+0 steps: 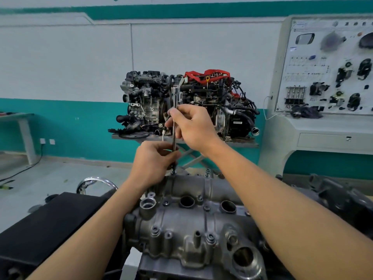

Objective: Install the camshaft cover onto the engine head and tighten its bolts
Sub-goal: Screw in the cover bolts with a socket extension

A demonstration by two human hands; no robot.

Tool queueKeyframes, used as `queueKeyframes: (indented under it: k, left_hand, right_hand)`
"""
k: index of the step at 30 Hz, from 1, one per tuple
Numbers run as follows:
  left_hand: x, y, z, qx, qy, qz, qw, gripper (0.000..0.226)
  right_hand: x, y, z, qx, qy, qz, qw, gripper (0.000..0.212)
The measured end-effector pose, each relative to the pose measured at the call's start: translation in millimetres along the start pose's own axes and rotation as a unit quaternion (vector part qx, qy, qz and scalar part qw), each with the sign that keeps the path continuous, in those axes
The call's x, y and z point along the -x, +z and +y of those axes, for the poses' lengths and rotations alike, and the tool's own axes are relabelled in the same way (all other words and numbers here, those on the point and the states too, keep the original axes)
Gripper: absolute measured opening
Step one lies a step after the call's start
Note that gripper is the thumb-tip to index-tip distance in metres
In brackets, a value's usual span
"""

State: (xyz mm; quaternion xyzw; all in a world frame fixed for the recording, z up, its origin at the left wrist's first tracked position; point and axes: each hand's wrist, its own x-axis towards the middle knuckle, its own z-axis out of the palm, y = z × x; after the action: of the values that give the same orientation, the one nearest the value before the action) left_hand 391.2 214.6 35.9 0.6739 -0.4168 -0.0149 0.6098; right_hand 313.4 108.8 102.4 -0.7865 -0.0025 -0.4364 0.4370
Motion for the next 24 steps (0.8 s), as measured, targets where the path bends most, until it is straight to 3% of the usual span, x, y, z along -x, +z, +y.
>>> queueKeyframes:
  k: [5, 11, 15, 19, 22, 24]
  left_hand:
    - [-0.2, 1.7, -0.5, 0.044, -0.01, -0.011, 0.999, 0.011]
    - [-7.3, 3.7, 3.0, 0.011, 0.036, -0.053, 0.998, 0.015]
    - [-20.4, 2.2, 9.6, 0.041, 0.123, 0.024, 0.991, 0.022]
    - [-17.5, 5.8, -1.8, 0.142, 0.13, 0.067, 0.979, 0.025]
    - [-20.7, 6.6, -6.9, 0.157, 0.128, 0.037, 0.979, 0.013]
    - [-23.6, 9.0, -9.3, 0.147, 0.123, -0.001, 0.981, 0.011]
  right_hand:
    - [2.0, -4.0, 2.3, -0.048, 0.022, -0.035, 0.998, 0.021]
    - [-4.3, -7.5, 8.8, -0.072, 0.032, -0.028, 0.997, 0.01]
    - [-5.5, -10.2, 13.5, -0.074, 0.028, 0.004, 0.997, 0.022]
    - [-4.7, -8.2, 17.9, -0.078, 0.043, 0.017, 0.996, 0.023]
    - [-3.0, -8.0, 13.8, -0.069, 0.043, -0.002, 0.997, 0.008]
    - [-2.8, -11.4, 9.1, -0.111, 0.065, -0.021, 0.991, 0.015]
